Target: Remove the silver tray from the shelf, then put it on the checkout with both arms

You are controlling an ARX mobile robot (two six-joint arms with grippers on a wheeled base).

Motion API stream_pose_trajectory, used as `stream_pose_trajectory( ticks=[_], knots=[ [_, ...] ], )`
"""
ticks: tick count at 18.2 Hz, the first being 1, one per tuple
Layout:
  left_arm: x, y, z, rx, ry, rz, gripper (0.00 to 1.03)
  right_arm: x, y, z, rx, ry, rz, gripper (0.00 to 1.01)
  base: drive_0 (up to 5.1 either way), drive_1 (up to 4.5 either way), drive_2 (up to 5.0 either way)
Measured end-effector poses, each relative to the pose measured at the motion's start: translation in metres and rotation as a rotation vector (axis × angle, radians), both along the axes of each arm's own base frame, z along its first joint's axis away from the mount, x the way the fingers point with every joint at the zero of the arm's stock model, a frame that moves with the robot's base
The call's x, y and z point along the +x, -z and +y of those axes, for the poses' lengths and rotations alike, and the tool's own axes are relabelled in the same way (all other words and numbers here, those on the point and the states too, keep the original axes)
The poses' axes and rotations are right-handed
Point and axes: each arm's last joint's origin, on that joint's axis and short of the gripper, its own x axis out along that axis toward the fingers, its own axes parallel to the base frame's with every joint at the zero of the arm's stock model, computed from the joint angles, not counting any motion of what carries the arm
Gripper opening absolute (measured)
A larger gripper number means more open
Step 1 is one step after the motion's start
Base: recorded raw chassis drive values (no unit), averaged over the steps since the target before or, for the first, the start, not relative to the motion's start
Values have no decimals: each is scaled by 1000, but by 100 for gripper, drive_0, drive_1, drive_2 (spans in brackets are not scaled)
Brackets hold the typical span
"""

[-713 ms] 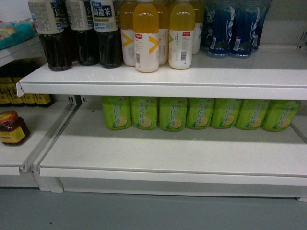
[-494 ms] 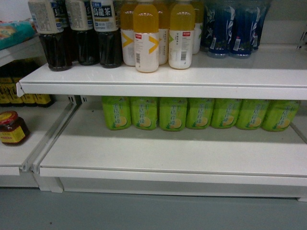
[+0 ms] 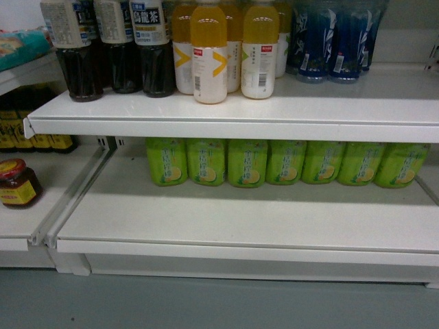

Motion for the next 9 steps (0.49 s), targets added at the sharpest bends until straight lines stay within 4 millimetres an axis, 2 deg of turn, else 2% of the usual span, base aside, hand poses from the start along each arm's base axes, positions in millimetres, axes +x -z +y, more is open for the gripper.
stream_pose_trajectory(
  ticks=[9],
  knots=[
    [0, 0, 0, 0, 0, 4, 98, 0, 0, 0, 0, 0, 3, 98, 0, 0, 0]
  ],
)
